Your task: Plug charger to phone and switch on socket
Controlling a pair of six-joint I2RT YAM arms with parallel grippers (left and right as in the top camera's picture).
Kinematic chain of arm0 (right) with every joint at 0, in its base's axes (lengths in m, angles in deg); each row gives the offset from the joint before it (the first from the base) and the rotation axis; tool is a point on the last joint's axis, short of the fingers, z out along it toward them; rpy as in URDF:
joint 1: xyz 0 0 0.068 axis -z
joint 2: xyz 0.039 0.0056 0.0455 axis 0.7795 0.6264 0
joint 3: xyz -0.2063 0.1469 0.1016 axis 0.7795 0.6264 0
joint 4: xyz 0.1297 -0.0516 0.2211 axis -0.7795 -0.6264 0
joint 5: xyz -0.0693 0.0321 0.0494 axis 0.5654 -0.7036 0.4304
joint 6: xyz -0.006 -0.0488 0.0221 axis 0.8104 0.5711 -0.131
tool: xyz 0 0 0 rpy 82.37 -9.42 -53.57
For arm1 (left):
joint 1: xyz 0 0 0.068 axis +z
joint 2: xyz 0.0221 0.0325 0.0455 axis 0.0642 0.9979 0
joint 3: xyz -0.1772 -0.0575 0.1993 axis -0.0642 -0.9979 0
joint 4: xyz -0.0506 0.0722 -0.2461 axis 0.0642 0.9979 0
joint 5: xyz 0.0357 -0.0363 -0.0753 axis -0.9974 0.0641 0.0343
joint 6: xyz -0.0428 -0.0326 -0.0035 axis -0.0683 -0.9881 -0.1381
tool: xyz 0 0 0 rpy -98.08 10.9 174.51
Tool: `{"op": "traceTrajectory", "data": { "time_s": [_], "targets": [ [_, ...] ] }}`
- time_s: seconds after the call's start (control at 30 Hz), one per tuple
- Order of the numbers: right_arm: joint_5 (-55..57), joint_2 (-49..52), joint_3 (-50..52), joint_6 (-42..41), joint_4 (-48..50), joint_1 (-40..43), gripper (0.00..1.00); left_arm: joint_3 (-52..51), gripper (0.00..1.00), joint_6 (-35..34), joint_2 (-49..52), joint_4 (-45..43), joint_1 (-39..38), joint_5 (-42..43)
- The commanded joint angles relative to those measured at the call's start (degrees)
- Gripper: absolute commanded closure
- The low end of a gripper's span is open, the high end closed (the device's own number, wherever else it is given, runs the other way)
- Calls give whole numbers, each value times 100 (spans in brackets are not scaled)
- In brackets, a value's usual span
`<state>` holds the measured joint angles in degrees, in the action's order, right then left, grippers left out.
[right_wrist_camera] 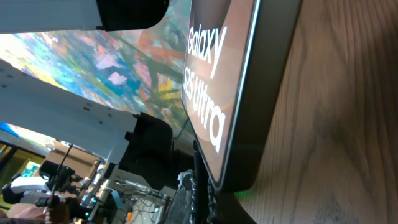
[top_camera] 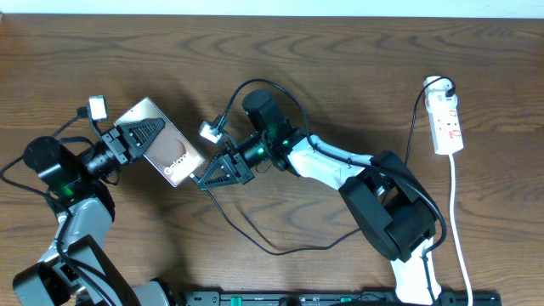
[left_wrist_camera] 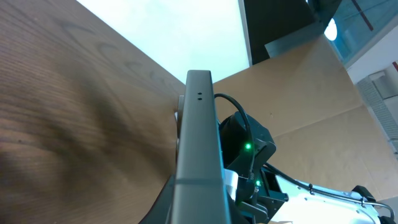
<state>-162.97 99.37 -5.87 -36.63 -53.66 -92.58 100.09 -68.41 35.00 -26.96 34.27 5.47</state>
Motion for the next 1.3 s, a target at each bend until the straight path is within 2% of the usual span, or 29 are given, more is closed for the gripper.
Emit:
{"op": "traceTrajectory", "data": {
  "time_s": [0.0,1.27],
  "targets": [
    [214,15,-13,-83,42,85,99,39,93,57,0,-26,-20,256],
    [387,15,-13,-577,299,170,99,-79,93,184,0,-28,-20,256]
  ]
}}
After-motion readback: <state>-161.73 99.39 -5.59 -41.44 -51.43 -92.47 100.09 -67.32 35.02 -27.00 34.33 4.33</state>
